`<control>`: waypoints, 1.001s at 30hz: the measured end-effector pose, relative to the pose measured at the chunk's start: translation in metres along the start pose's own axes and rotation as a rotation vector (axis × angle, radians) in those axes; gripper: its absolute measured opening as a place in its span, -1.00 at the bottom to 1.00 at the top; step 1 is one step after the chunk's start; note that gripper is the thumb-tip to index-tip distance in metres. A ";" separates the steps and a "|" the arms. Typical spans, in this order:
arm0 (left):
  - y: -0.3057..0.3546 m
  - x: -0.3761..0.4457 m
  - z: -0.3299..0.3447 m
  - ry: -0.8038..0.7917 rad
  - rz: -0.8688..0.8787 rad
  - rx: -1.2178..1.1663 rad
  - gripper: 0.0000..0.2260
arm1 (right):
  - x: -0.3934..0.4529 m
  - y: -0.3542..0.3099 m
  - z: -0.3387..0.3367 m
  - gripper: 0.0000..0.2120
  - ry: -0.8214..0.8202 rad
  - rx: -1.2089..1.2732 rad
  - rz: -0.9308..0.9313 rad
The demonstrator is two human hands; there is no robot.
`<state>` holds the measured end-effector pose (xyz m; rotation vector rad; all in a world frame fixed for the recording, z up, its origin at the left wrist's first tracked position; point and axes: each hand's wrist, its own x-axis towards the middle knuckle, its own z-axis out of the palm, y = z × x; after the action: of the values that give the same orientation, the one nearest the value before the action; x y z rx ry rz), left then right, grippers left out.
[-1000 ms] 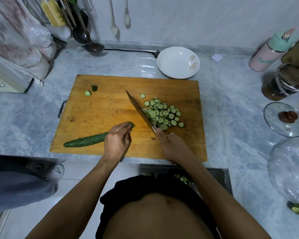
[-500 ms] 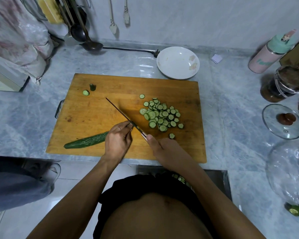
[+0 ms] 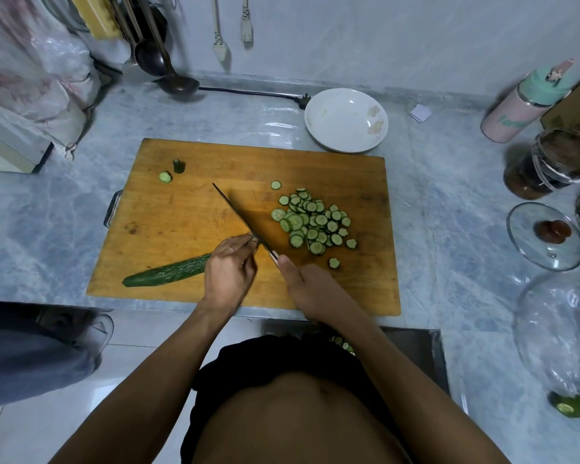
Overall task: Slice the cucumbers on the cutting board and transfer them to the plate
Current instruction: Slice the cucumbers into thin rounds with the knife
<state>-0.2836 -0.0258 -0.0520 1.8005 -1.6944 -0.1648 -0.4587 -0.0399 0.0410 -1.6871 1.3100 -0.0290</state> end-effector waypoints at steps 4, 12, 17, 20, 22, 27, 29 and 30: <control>0.000 -0.001 0.002 0.008 -0.015 -0.015 -0.75 | -0.003 0.005 0.009 -0.42 0.028 -0.007 -0.014; -0.002 0.002 -0.005 -0.127 -0.092 0.111 -0.65 | -0.002 0.029 -0.008 -0.33 0.097 0.151 0.059; 0.024 0.008 -0.027 -0.244 -0.170 0.132 -0.58 | -0.011 0.036 -0.019 -0.32 0.163 0.269 0.094; 0.033 0.013 -0.038 -0.325 -0.140 0.155 -0.54 | -0.014 0.034 -0.021 -0.31 0.165 0.261 0.104; 0.034 0.016 -0.042 -0.379 -0.087 0.170 -0.52 | -0.015 0.030 -0.022 -0.31 0.147 0.226 0.098; 0.018 0.023 -0.042 -0.394 0.066 0.185 -0.51 | -0.020 0.021 -0.020 -0.38 0.179 0.155 0.056; 0.008 0.023 -0.040 -0.364 0.112 0.182 -0.51 | -0.017 0.016 -0.013 -0.38 0.195 0.108 0.048; 0.003 0.023 -0.039 -0.349 0.131 0.170 -0.51 | -0.013 0.013 -0.009 -0.37 0.206 0.080 0.053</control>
<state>-0.2629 -0.0323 -0.0120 1.8561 -2.1203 -0.3011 -0.4780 -0.0350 0.0436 -1.6135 1.4861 -0.2267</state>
